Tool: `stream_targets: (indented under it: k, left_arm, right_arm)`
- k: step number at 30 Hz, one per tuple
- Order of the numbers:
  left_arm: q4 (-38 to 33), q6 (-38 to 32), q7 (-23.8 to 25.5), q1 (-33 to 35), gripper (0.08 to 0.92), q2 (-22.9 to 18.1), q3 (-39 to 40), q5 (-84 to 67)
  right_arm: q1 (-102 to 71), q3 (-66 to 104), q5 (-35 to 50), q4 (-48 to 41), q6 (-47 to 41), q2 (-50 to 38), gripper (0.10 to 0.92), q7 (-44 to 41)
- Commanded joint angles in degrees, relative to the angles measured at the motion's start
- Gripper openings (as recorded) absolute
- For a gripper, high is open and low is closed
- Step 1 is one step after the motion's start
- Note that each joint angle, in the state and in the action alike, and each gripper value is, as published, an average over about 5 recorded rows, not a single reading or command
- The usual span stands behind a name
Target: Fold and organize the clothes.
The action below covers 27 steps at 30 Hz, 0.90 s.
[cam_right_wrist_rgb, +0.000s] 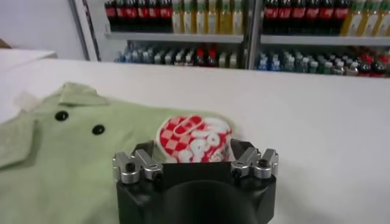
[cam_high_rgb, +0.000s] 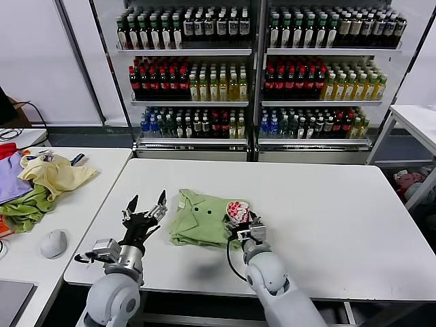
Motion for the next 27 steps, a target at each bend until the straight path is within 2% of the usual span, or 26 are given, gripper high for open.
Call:
stream_targets:
  k: [1, 4, 13, 20, 23, 27]
  left_arm:
    - [-2.07, -0.85, 0.22, 4.8, 0.823, 0.76, -2.63, 2.35]
    - [-2.22, -0.75, 0.23, 4.77, 0.823, 0.68, -2.08, 2.66]
    - [-2.15, -0.27, 0.4, 4.5, 0.823, 0.48, -0.52, 3.57]
    - [-1.87, 0.05, 0.59, 4.13, 0.823, 0.21, 0.56, 4.29]
    - [-1.78, 0.14, 0.68, 4.11, 0.823, 0.12, 1.04, 4.61]
    - [-1.56, 0.18, 0.76, 3.99, 0.823, -0.24, 1.94, 5.27]
  right_arm:
    - [1.8, -2.09, 1.28, -4.63, -1.62, 2.19, 0.766, 6.25]
    - [2.88, -0.94, 1.02, -5.29, -1.4, 1.06, 0.682, 4.79]
    - [13.36, -0.69, -3.88, -11.67, 0.63, -8.6, 0.423, -7.48]
    - [20.21, -0.99, -11.44, -19.31, 12.56, -12.71, 0.231, -17.37]
    - [20.03, -0.43, -15.64, -20.33, 17.31, -13.25, 0.196, -18.22]
    - [18.35, 0.62, -20.69, -22.14, 23.93, -13.21, 0.267, -16.39]
